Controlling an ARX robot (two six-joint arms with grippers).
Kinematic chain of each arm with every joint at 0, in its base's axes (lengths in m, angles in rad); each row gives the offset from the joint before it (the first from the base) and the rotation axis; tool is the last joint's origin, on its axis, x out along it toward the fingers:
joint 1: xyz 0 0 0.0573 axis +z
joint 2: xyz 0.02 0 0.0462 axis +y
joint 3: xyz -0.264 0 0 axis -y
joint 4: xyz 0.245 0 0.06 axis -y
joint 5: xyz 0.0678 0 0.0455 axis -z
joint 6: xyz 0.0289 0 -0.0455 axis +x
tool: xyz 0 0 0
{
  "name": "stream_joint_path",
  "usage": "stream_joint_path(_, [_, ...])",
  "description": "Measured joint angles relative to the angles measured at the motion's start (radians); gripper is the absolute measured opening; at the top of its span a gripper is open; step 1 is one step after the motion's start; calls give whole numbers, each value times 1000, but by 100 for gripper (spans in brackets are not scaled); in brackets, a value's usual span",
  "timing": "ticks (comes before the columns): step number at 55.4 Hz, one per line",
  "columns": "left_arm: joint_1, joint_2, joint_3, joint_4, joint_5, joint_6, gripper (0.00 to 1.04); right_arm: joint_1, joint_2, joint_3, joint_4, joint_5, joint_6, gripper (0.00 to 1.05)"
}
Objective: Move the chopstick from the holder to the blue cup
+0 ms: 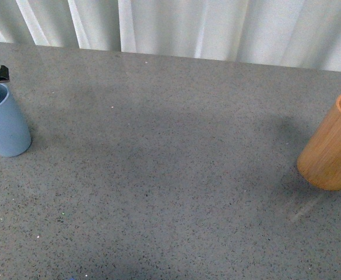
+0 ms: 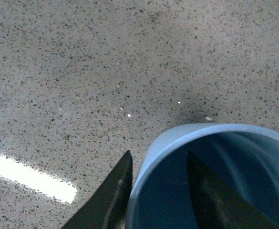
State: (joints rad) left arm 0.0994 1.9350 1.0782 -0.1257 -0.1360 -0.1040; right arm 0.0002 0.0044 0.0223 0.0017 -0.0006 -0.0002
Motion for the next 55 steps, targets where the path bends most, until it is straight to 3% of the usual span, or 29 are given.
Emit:
stream_joint_path(10, [-39,4,28,-65,1,5,3,0,0,0,0,0,0,95])
stream_joint_path(20, [-105,-18,32,-115,0,16,3,0,0,0,0,0,0,95])
stream_joint_path(38, [-464,-76,141,-287,33,-47,3,0,0,0,0,0,0,95])
stream_joint_path(47, [-597,0,220,-333,33,-92,3,0,0,0,0,0,0,95])
stream_joint_path(55, [-661,90,291,-369,18,-128,3,0,0,0,0,0,0,95])
